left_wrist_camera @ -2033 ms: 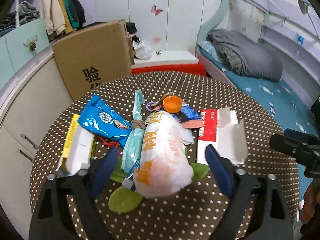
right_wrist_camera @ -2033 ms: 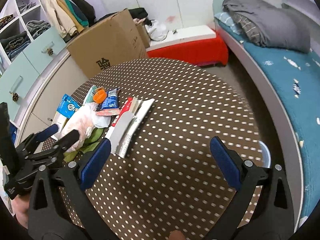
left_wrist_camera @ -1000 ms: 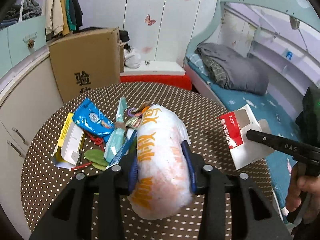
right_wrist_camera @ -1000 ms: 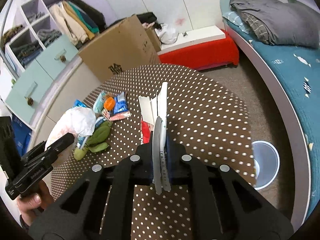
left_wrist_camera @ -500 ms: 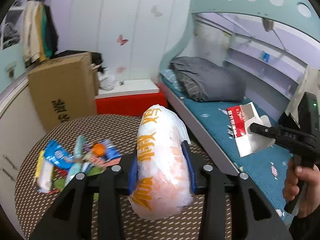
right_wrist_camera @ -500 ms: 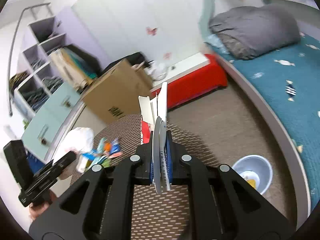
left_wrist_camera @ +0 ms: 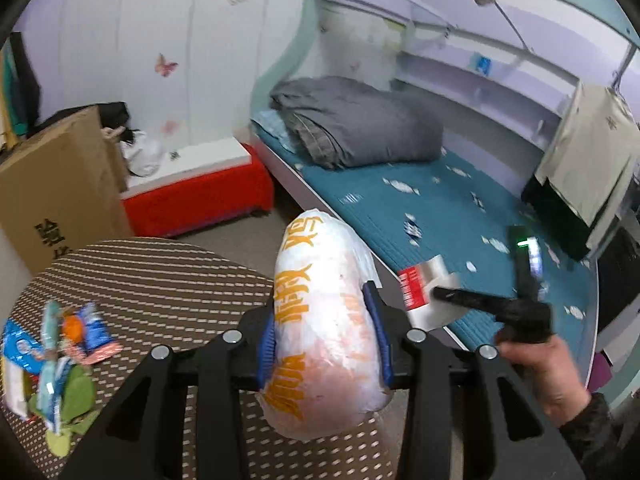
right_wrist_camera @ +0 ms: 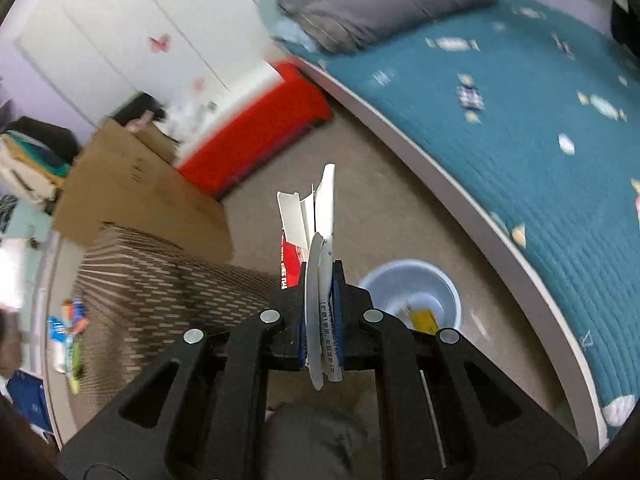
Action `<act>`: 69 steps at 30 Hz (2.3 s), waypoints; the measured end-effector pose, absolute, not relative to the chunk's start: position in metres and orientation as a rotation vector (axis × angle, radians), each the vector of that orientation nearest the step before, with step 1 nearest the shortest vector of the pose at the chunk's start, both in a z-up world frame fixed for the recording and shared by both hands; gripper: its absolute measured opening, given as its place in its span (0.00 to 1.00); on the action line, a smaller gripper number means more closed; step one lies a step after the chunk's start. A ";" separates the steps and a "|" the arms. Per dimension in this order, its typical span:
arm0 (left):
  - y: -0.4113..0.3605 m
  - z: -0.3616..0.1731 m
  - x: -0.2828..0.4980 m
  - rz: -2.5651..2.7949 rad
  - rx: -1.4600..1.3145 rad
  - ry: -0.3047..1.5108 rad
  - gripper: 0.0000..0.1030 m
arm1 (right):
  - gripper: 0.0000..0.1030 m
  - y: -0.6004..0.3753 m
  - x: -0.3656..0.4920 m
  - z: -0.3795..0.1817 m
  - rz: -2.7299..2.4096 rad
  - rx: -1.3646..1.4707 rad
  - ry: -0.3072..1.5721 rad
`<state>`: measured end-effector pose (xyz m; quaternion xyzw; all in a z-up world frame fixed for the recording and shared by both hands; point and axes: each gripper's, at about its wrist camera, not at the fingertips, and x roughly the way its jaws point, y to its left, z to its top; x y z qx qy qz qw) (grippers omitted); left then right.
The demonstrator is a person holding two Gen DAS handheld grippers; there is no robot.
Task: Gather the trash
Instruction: 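Release the plastic bag and red-white paper into the wastebasket with both tools, then move both tools back over the table to the remaining trash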
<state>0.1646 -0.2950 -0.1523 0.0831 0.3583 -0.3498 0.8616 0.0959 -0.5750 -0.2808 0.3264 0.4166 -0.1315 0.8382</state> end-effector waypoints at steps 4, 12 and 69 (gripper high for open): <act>-0.328 -0.173 0.170 -0.760 0.215 0.802 0.38 | 0.14 -0.587 0.112 -0.334 -0.299 0.734 0.986; -0.386 -0.223 0.184 -0.803 0.283 0.932 0.38 | 0.79 -0.609 0.098 -0.371 -0.326 0.832 0.957; -0.205 -0.112 0.130 -0.552 0.142 0.651 0.90 | 0.94 -0.416 0.051 -0.100 -0.157 0.396 0.597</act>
